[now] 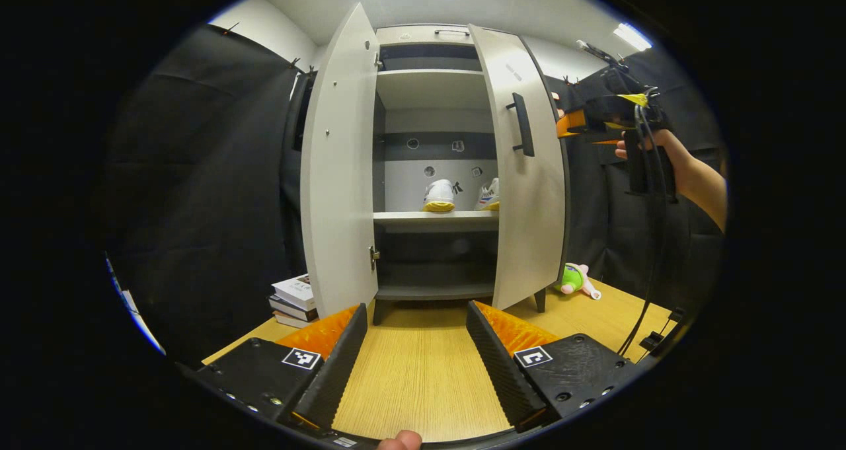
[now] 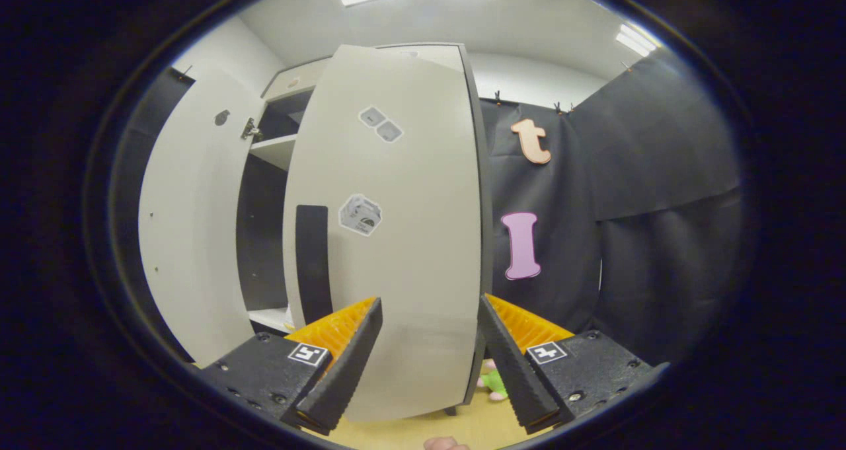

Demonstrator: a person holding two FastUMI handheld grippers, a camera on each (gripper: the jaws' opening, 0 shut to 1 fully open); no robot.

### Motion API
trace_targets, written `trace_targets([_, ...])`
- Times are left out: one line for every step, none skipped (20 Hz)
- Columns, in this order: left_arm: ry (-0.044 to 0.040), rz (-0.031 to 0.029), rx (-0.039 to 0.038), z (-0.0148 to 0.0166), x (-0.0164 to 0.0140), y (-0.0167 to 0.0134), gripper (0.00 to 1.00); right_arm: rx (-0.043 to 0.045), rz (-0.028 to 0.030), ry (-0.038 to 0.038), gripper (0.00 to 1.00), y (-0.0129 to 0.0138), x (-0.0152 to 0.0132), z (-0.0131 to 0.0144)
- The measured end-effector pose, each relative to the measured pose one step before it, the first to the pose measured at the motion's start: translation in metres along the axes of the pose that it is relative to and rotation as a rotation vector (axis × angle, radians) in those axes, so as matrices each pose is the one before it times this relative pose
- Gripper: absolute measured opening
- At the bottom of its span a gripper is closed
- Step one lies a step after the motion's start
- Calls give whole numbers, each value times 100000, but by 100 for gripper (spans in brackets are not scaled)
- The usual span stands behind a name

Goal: Grab one shoe with the right hand and put it into the shoe cabinet, grab the other shoe with the left hand and put it into the shoe cabinet; then close the right door with the right hand and the left door with the left hand.

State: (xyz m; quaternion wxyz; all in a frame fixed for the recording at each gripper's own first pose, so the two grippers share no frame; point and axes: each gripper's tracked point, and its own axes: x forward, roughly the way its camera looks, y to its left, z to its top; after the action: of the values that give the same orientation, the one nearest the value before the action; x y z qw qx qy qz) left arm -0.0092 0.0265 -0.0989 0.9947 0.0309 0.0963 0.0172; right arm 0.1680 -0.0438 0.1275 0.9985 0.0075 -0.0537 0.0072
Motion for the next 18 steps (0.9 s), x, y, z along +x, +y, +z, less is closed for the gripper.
trace_targets([-153, -842, 183, 86, 12, -227, 90, 3, -152, 39, 94, -89, -1389, -579])
trace_targets([-322, -844, 117, 129, 92, -307, 90, 328, 462, -39, 94, 205, -1400, -557])
trace_targets([-143, -692, 88, 46, 78, -319, 90, 40, 303, 142, 95, 266, -1302, -678])
trace_targets([138, -668, 27, 21, -78, -305, 90, -487, -134, 301, 94, 164, -1250, -612])
trace_targets([-210, -766, -151, 116, -26, -321, 91, -531, -316, -131, 94, 211, -1242, -530])
trace_targets([-105, -567, -29, 106, 36, -286, 90, -554, 14, -116, 95, 318, -1113, -446])
trace_targets([-62, -476, 138, 55, -1, -206, 91, -550, 224, 259, 95, 436, -1001, -530])
trace_targets([-181, -331, 113, 63, 11, -183, 90, -405, 5, 680, 95, 433, -978, -660])
trace_targets([-291, -378, -32, 121, -76, -174, 90, -8, -271, 735, 94, 349, -989, -850])
trace_targets([-180, -442, -215, 56, -94, -211, 90, 617, 295, 753, 95, 424, -990, -900])
trace_targets([16, -716, -284, 31, -107, -313, 91, 174, 217, 1055, 94, 529, -858, -1131])
trace_targets([-86, -795, 13, 79, -45, -307, 90, -220, -332, 1242, 94, 215, -812, -1194])
trace_targets([-189, -577, 342, 109, -75, -241, 91, 139, -366, 1042, 95, 124, -812, -1152])
trace_targets([-285, -361, 489, 172, -59, -184, 90, -109, -433, 1039, 95, 180, -808, -1006])
trace_targets([-191, -487, 337, 70, -86, -220, 90, -119, -626, 1084, 95, 94, -740, -1118])
trace_targets([-208, -572, 91, 96, 15, -169, 90, 438, -790, 611, 94, 75, -703, -766])
trace_targets([-269, -459, 222, 91, -11, -168, 90, 466, -355, 304, 95, 111, -587, -728])
trace_targets([-446, -190, 311, 172, -3, -106, 90, 157, -394, 382, 95, 93, -553, -536])
